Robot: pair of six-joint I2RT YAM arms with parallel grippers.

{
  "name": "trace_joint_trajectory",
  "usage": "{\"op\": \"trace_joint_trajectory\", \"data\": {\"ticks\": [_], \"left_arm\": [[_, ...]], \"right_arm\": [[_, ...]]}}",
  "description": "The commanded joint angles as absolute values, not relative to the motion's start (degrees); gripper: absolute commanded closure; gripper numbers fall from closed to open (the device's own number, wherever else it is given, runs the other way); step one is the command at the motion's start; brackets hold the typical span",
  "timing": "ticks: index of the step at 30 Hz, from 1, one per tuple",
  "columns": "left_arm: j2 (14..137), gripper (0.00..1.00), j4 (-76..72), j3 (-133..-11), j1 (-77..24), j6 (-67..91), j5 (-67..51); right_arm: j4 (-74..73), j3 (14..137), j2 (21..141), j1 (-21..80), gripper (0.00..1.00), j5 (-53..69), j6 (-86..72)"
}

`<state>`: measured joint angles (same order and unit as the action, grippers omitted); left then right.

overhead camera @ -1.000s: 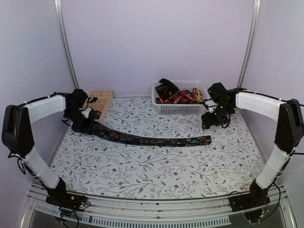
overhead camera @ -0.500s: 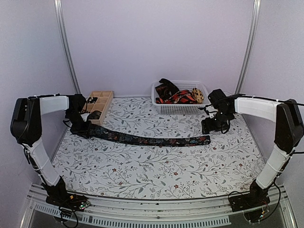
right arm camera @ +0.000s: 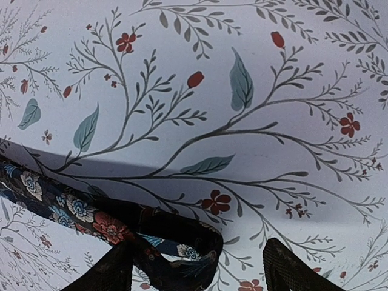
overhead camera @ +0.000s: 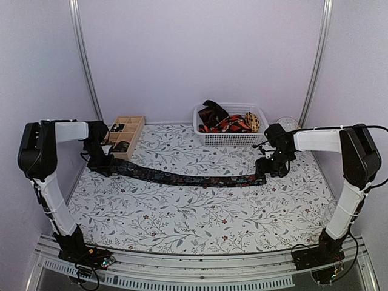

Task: Roll the ties
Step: Adjust the tie at the center of the board.

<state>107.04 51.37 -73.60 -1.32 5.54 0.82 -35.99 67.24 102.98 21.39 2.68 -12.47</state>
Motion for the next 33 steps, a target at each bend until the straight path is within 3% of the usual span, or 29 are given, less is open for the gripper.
{"op": "trace_joint_trajectory", "data": {"ticks": [1,5,9,14,16,19,25,33], "left_arm": [[110.04,0.96,51.66,-75.38,-0.43,4.83,4.02],[111.68,0.95,51.42,-76.26,-0.03,4.83,5.46],[112.15,0.93,51.45,-77.05,0.43,4.92,7.06],[112.14,0.86,51.33,-77.30,0.70,4.81,5.80],[111.90,0.80,51.32,-77.18,0.59,4.91,4.97],[109.86,0.67,51.28,-76.50,0.37,5.21,4.53],[101.68,0.41,49.95,-73.25,-3.94,6.41,1.72],[97.35,0.27,42.34,-66.89,-12.05,9.19,-9.05]], "right_arm": [[-31.50,66.13,107.46,21.32,0.28,7.68,-15.05],[-29.83,65.31,107.28,21.00,0.29,9.30,-16.10],[-28.82,64.82,106.94,20.19,0.38,10.22,-16.64],[-30.53,65.26,107.53,19.95,0.67,7.23,-15.99],[-32.15,65.94,107.40,19.88,0.78,4.43,-15.25],[-35.33,67.56,106.70,19.85,0.88,0.16,-13.95],[-44.44,70.95,104.32,19.54,0.89,-9.14,-10.52],[-46.88,70.72,99.35,12.80,0.89,-15.22,-8.53]]}}
